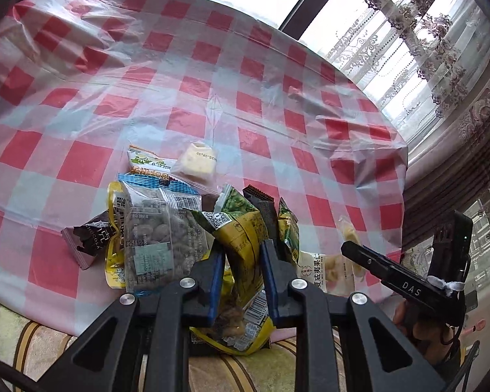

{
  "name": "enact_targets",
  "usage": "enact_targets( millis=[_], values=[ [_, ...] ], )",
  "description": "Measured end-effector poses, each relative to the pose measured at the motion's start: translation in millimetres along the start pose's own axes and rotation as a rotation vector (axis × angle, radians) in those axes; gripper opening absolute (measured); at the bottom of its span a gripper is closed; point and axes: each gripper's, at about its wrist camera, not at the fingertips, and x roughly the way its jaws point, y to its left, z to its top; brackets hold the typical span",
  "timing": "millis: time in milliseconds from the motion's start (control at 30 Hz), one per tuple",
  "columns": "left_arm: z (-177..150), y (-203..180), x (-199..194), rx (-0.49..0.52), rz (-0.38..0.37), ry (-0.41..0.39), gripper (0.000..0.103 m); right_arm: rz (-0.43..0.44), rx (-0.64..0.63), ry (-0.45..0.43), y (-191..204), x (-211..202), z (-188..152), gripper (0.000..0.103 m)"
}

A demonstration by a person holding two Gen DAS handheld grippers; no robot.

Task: Organize snacks
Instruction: 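Carry both packets to the white box and release them inside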

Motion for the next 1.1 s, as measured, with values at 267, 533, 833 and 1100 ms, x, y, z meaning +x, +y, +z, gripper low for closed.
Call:
enact_targets(
  millis=[267,533,833,1100],
  values=[
    [-4,-23,-5,0.066,-0.009,0.000,0.023,-0.033,0.095,-0.027,-29,-27,-18,0.043],
    [-15,-78,15,0.187,-0.086,0.086,0.023,-0.084,0.194,-0.066,-68,-68,-45,0.043],
    [-52,-184,64,0.439,-0.198,0.266,0.023,-0.197,0.371,-0.088,-126,-116,-95,0.043],
    [-97,-259,109,0.630,-0.246,0.452,0.023,-0.247,0.517,-0.085,-174,-133,-134,0.043]
  ],
)
